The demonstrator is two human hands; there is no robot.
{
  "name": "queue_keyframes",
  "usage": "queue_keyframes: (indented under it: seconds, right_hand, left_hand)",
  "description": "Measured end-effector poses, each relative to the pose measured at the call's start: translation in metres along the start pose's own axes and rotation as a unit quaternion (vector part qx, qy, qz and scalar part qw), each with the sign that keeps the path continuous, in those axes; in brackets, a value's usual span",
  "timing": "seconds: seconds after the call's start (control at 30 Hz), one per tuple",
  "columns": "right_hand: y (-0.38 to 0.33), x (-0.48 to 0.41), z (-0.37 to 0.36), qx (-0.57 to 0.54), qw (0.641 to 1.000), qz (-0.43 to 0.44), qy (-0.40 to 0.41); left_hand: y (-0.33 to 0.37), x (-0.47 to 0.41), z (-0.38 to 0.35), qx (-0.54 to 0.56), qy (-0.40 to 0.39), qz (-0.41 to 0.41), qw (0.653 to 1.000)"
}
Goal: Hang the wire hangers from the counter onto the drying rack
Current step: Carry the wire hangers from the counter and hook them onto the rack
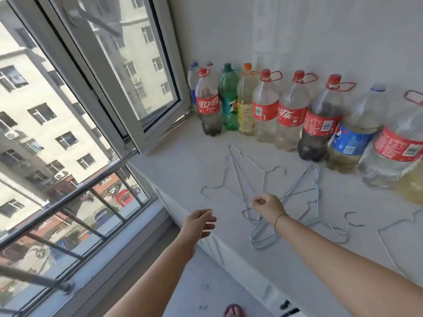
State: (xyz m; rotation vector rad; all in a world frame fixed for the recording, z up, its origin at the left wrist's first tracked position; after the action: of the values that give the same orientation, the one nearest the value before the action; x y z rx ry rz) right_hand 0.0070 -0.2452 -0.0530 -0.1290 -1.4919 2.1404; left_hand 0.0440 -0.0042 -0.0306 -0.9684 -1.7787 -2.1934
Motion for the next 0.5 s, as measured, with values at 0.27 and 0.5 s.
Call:
queue_keyframes:
  seconds: [0.27, 0.5]
  right_hand:
    - [0.003, -0.079, -0.038, 0.104, 0.994, -0.018, -0.008]
    - [0.007, -0.121, -0.073, 0.286, 0.957, -0.04, -0.003]
  left_hand:
    - [0.017, -0.087, 0.02, 0.014, -0.004, 0.044, 0.999]
    - [0.023, -0.137, 0.042, -0.007, -0.024, 0.073, 0.997]
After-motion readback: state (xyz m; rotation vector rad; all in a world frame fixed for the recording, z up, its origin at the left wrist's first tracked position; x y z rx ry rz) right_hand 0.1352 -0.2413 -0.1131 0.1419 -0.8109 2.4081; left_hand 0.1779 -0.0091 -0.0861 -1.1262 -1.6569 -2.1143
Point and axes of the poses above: each hand's wrist, its own x-axis away from the middle knuckle, its own z-axis out of the back of the hand, y = z × x, the point moved 10 cm from there along -x, towards the middle knuckle, and after that the axes turned 5 degrees about z, right-handed, at the moved point
